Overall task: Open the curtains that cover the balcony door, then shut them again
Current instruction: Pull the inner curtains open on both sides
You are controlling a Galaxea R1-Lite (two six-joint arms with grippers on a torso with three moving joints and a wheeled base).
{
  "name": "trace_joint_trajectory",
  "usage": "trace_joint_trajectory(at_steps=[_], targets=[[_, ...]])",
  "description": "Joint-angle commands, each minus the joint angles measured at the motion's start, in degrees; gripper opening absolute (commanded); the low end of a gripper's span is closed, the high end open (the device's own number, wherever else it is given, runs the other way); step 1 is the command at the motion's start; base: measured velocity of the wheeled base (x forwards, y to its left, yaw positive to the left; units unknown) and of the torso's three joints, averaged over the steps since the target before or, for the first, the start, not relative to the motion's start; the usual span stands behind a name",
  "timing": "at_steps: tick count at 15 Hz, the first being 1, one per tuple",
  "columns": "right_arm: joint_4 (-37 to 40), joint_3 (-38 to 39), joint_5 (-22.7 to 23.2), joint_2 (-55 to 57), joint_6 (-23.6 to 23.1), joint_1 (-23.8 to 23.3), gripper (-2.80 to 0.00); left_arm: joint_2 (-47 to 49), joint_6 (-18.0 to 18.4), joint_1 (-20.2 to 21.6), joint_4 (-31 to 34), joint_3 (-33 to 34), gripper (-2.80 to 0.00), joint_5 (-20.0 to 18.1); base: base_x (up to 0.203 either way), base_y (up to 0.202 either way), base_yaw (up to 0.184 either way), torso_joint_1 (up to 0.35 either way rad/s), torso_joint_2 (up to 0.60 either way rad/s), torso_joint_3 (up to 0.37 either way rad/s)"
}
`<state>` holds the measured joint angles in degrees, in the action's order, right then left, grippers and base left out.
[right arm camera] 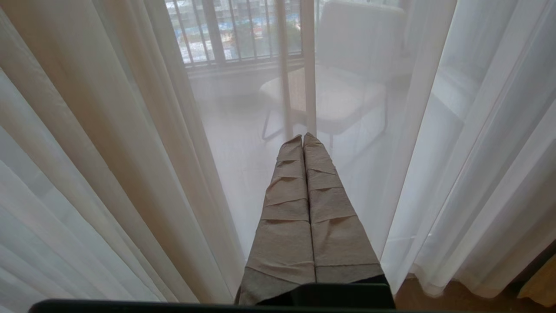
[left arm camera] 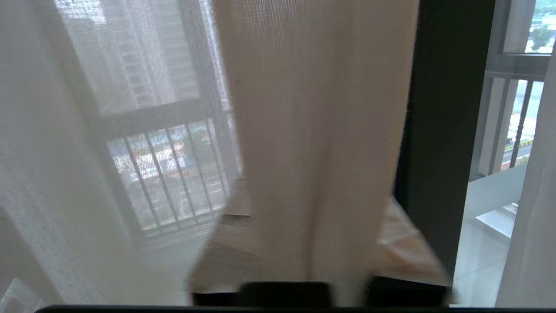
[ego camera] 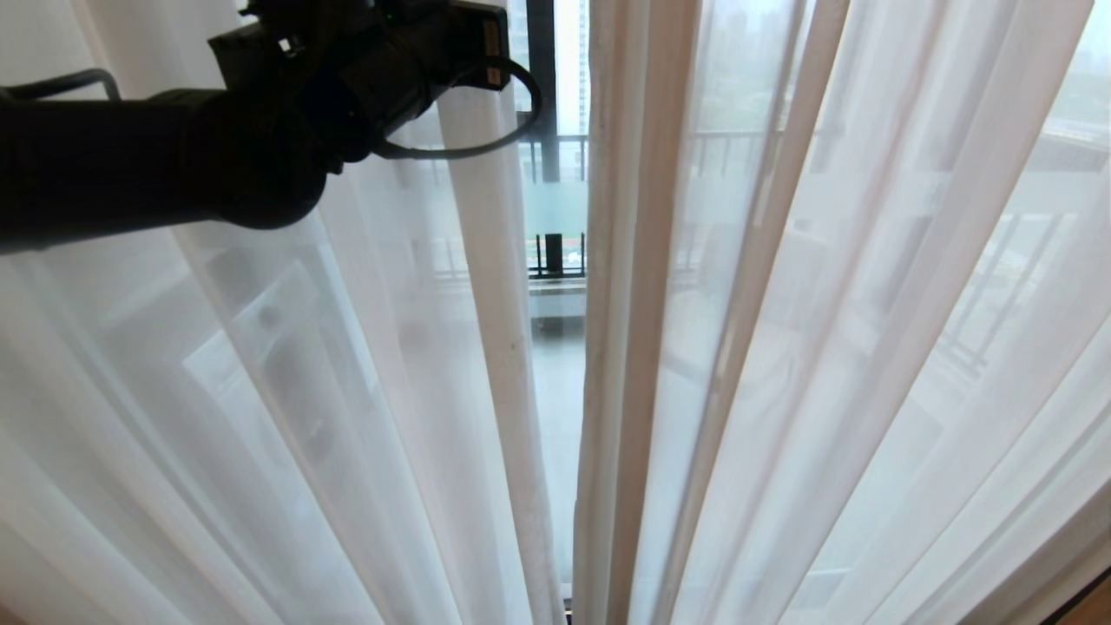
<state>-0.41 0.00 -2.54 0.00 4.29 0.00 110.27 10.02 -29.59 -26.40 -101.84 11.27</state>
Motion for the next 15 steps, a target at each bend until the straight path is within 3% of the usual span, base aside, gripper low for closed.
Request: trace_joint_trajectory(at_steps=[1,9,15], targets=[[0.0,0.0,0.0,0.1,0.0,0.0,-2.80,-1.2,0.2,0.5,-0.1,0.7,-2.80,0.2,0.000,0.000,0.000,0.000,0.00,0.000],[0.0,0.0,0.0,0.0,0.0,0.0,-2.80,-9.9,0.0,5.2,-0.1,11.4,-2.80,0.1,0.000,0.000,0.000,0.000,0.00,0.000],[0.0,0.0,0.0,0.0,0.0,0.0,-2.80,-17.6,-1.8,14.8,-0.1,20.1,-2.80,-0.2,0.000,0.000,0.000,0.000,0.00,0.000]])
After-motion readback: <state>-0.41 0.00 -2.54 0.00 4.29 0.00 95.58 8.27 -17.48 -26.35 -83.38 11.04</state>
